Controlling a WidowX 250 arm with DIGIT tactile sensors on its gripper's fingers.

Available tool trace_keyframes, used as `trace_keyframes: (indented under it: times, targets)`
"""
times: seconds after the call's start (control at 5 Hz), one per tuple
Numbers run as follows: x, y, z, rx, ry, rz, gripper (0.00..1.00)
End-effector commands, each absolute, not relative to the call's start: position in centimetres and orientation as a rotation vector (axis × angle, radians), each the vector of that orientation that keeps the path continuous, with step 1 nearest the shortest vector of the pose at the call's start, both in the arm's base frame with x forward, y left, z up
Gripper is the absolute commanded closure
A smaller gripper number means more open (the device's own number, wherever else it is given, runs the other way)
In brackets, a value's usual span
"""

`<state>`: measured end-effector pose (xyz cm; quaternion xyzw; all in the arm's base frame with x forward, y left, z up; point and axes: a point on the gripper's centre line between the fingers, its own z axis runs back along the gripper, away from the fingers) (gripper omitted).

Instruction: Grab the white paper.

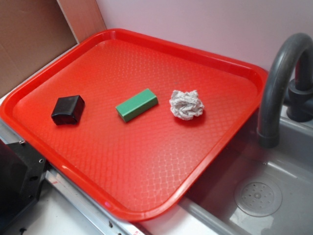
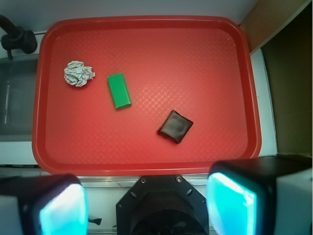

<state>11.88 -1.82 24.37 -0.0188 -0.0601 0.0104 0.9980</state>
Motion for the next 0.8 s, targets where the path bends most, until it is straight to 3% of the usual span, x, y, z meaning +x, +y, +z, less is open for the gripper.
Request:
trace_keyframes:
  times: [0.0, 0.2, 0.6]
  targets:
    - [11.9, -1.8, 24.4, -0.038, -0.120, 0.021, 0.00]
    - [12.8, -1.9, 24.0, -0.008, -0.159, -0.068, 0.00]
    - [17.0, -3.9, 21.2, 0.047, -0.148, -0.490, 0.00]
